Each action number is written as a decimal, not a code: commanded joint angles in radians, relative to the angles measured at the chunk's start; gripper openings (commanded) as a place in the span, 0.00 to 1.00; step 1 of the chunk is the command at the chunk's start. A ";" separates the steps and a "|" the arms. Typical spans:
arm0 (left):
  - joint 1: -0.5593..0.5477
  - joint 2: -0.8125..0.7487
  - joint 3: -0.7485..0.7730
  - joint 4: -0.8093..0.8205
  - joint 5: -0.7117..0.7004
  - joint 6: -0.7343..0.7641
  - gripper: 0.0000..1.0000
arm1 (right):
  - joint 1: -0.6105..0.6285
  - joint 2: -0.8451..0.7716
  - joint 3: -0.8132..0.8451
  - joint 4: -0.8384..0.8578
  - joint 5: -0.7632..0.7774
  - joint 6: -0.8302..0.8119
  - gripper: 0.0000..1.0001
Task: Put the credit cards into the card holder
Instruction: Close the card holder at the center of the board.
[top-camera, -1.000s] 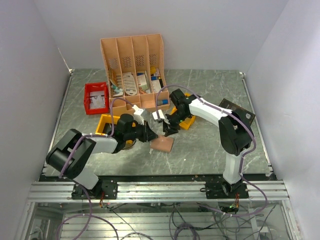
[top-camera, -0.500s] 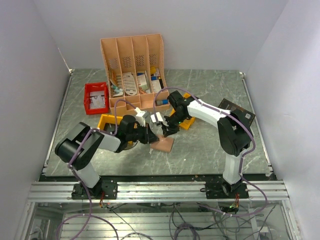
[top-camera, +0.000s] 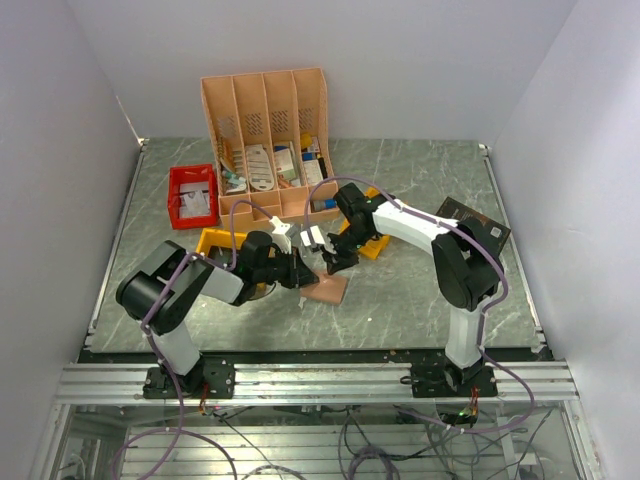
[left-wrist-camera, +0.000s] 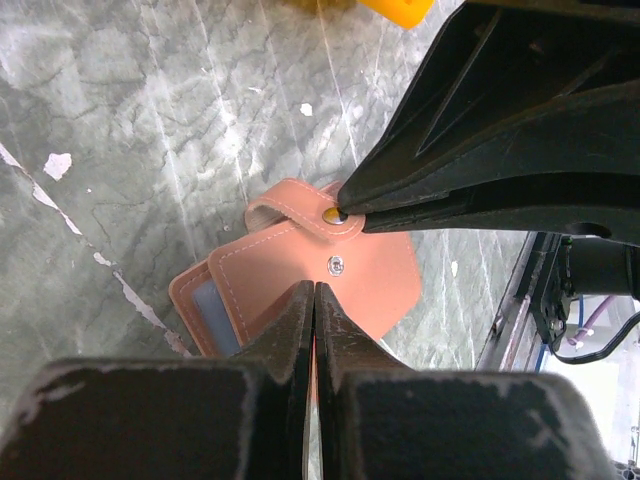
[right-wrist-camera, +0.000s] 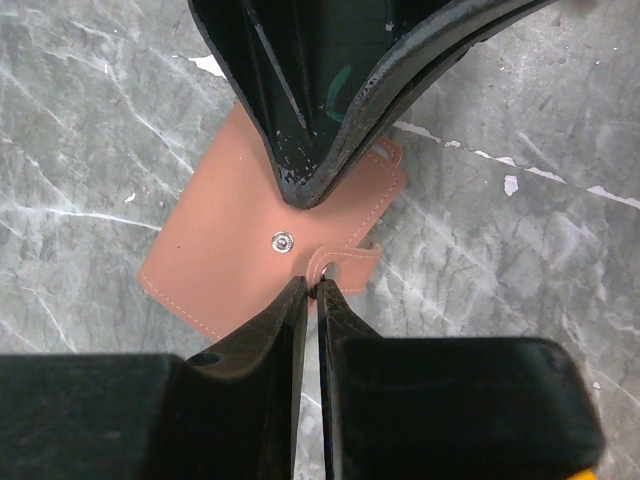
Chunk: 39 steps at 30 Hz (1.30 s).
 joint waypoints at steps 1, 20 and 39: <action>-0.004 0.016 -0.007 0.054 0.003 0.004 0.07 | 0.007 0.007 -0.001 0.032 0.010 0.028 0.12; -0.005 0.034 -0.010 0.078 0.006 -0.009 0.07 | 0.009 0.002 0.004 0.041 -0.001 0.045 0.16; -0.005 0.071 -0.006 0.095 0.006 -0.012 0.07 | 0.009 -0.005 0.026 0.016 -0.011 0.051 0.17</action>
